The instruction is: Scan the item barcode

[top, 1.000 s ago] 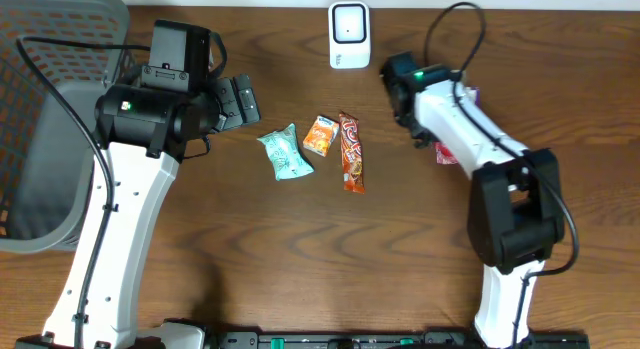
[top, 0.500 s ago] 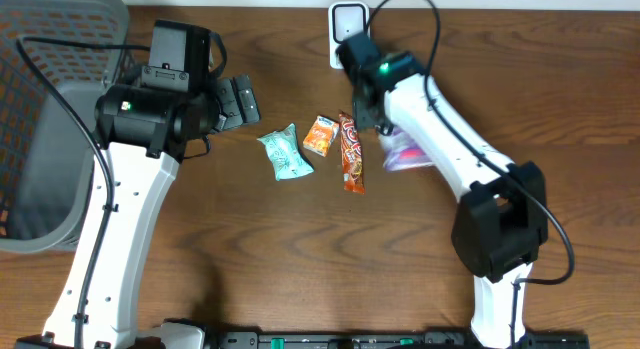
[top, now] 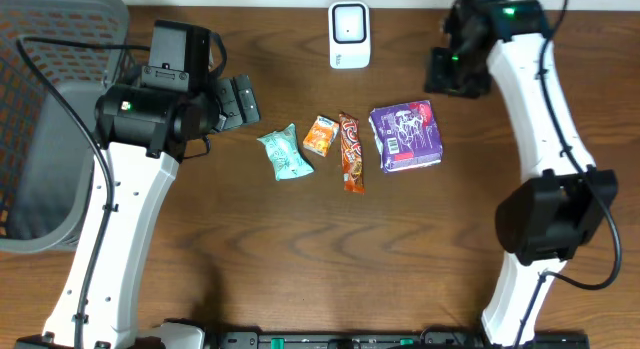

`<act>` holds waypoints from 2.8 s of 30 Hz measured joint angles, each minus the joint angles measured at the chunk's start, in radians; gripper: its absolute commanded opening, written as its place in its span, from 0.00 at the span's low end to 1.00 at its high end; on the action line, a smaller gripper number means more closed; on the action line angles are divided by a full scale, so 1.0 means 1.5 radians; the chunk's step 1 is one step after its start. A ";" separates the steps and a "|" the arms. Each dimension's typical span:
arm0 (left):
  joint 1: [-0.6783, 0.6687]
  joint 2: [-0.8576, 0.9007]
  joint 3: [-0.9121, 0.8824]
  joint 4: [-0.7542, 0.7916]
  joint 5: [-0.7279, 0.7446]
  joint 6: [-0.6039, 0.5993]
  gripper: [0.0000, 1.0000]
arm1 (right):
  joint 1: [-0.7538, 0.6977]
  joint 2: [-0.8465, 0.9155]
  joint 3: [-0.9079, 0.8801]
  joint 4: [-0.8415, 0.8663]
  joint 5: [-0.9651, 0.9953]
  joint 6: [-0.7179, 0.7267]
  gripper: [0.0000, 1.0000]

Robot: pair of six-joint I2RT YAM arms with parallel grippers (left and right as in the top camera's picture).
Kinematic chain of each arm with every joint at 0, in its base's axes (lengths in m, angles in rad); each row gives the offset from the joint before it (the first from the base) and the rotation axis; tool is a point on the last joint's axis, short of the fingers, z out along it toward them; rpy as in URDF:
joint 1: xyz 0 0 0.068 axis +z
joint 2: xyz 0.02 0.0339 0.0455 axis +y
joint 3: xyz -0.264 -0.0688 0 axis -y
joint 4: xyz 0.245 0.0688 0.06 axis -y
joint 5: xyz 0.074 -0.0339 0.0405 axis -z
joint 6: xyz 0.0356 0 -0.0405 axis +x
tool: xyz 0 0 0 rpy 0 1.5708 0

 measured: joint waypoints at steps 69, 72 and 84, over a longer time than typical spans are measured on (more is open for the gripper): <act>0.000 0.000 0.000 0.000 0.000 0.000 0.98 | -0.048 -0.083 -0.203 0.144 0.159 0.030 0.01; 0.000 0.000 0.000 0.000 0.000 0.000 0.98 | 0.002 -0.113 -0.197 0.097 0.366 0.101 0.01; 0.000 0.000 0.000 0.000 0.000 0.000 0.98 | 0.143 -0.028 -0.291 0.153 0.693 0.214 0.11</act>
